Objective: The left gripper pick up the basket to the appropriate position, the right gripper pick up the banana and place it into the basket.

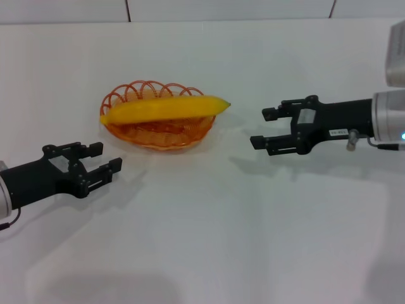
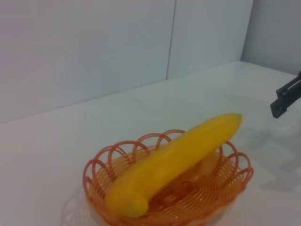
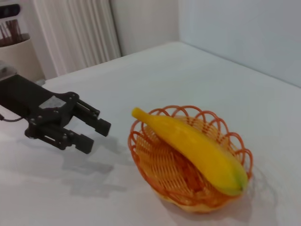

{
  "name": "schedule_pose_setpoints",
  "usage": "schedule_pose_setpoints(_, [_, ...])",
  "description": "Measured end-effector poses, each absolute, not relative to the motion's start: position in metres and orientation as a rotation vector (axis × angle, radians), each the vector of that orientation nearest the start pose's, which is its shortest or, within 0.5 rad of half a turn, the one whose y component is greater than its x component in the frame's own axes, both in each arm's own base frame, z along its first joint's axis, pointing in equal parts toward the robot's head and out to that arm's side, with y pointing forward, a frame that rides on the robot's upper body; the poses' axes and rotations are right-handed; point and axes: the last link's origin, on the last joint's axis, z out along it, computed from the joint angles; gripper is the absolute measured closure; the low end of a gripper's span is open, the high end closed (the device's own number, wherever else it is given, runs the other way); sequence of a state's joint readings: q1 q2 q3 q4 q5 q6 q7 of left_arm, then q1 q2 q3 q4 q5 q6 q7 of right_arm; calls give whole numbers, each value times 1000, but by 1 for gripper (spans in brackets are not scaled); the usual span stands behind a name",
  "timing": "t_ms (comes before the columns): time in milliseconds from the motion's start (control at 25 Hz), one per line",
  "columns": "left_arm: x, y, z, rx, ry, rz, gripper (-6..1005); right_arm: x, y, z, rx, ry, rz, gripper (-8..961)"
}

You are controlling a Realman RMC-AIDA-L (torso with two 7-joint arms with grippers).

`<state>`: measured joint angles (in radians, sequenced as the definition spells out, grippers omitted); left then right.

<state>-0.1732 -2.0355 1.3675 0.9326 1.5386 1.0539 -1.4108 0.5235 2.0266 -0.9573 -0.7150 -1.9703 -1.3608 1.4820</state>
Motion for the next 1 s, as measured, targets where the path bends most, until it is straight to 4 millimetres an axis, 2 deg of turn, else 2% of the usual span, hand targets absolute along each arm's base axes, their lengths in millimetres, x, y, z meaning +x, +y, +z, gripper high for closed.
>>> schedule_pose_setpoints(320, [-295,304,-15,-2489,-638,-474,474,278,339,-1,-2713,618,505,212])
schedule_pose_setpoints(1000, [-296,303,-17,-2492,-645,-473,474,288,333,-5,-2678,622,560,213])
